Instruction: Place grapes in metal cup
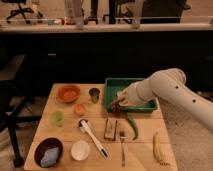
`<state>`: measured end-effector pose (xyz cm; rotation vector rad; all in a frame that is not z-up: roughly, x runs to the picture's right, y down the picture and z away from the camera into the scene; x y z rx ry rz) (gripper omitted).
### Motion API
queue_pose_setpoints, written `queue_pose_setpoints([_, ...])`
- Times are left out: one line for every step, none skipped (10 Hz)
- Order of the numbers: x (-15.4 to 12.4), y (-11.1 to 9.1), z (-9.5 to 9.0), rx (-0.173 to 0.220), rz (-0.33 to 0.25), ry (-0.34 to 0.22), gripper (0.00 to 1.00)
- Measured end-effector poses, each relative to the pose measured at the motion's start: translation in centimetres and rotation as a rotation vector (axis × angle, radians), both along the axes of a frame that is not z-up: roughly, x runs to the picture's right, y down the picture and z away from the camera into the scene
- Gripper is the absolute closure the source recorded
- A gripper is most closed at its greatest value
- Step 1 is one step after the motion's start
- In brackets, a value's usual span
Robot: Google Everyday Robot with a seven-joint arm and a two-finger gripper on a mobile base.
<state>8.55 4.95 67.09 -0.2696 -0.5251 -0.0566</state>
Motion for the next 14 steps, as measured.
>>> queue_pose_setpoints([0.0, 0.0, 0.0, 0.0, 0.0, -0.001, 1.0])
queue_pose_setpoints([0.0, -0.1, 0.1, 0.001, 0.002, -0.003, 1.0])
queue_pose_setpoints([-0.5, -0.7, 0.3, 0.01, -0.01, -0.016, 1.0])
queue_pose_setpoints([-1.7, -1.7, 0.8, 0.018, -0.028, -0.032, 1.0])
queue_pose_setpoints([-2.6, -2.8, 1.3, 0.026, -0.042, -0.044, 1.0])
queue_pose_setpoints([-3.9, -4.2, 1.8, 0.036, -0.062, -0.062, 1.0])
queue_pose_setpoints([-5.3, -5.5, 2.1, 0.048, -0.084, -0.08, 1.0])
queue_pose_setpoints([-6.0, -6.2, 2.2, 0.056, -0.099, -0.09, 1.0])
queue_pose_setpoints([-6.6, -6.9, 2.3, 0.063, -0.109, -0.101, 1.0])
queue_pose_setpoints([-7.3, -7.6, 2.7, 0.07, -0.113, -0.11, 1.0])
queue_pose_setpoints([-8.3, -8.2, 3.0, 0.076, -0.112, -0.124, 1.0])
queue_pose_setpoints([-8.7, -8.5, 3.4, 0.079, -0.092, -0.138, 1.0])
queue_pose_setpoints([-9.1, -8.9, 3.7, 0.079, -0.065, -0.158, 1.0])
queue_pose_setpoints([-9.7, -9.2, 3.9, 0.079, -0.047, -0.18, 1.0])
